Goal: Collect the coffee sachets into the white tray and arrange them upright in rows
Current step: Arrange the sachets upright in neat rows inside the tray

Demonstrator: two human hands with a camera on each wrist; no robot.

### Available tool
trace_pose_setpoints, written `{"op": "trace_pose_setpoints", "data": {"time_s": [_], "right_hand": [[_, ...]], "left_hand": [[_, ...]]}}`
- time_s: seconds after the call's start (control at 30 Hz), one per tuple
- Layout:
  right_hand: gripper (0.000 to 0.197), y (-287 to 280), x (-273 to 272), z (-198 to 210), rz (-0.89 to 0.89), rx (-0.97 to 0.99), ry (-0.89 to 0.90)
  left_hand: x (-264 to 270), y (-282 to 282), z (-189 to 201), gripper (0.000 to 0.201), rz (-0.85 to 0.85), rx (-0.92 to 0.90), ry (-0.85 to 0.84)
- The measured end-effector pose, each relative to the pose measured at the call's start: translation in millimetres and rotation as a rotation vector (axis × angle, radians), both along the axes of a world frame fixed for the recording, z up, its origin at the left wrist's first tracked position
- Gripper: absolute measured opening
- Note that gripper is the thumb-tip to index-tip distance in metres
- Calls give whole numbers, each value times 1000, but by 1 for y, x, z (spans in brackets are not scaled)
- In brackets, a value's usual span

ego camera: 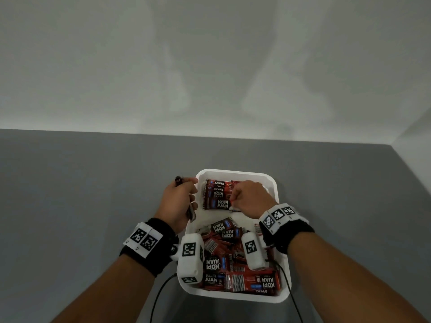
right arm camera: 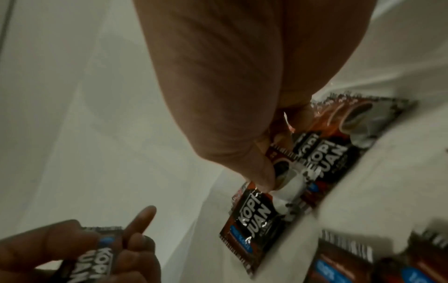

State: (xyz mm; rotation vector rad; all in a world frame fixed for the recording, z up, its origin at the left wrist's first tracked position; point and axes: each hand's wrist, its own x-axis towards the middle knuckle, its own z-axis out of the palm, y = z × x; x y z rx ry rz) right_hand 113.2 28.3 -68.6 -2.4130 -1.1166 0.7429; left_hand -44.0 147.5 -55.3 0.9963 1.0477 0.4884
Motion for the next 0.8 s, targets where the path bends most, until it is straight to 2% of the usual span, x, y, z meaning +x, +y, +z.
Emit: {"op": "trace_pose_setpoints", "data": {"time_s": [0.2,0.37,0.5,0.63,0.73,0.8], "right_hand": [[9,20,-6,-20,74,-45,-55],[13,25,-9,-25,77,-30,-156],[6,19,-9,-25,63,7,-168],[13,-7,4,-14,4,50,-169],[21,-33,9,-7,86,-87,-175],[21,-47,8,-5,145,-190,-179]], "left_hand": [[-6,-7,4,38,-24,-64,19],[-5,-12,9,34,-178,101,180],[0,-12,4,23,-457,410,374],[6,-12,-2,24,-852,690,535],[15,-19,-6,24,-1099,812,547],[23,-24,-15,37,-1241,910,644]]}}
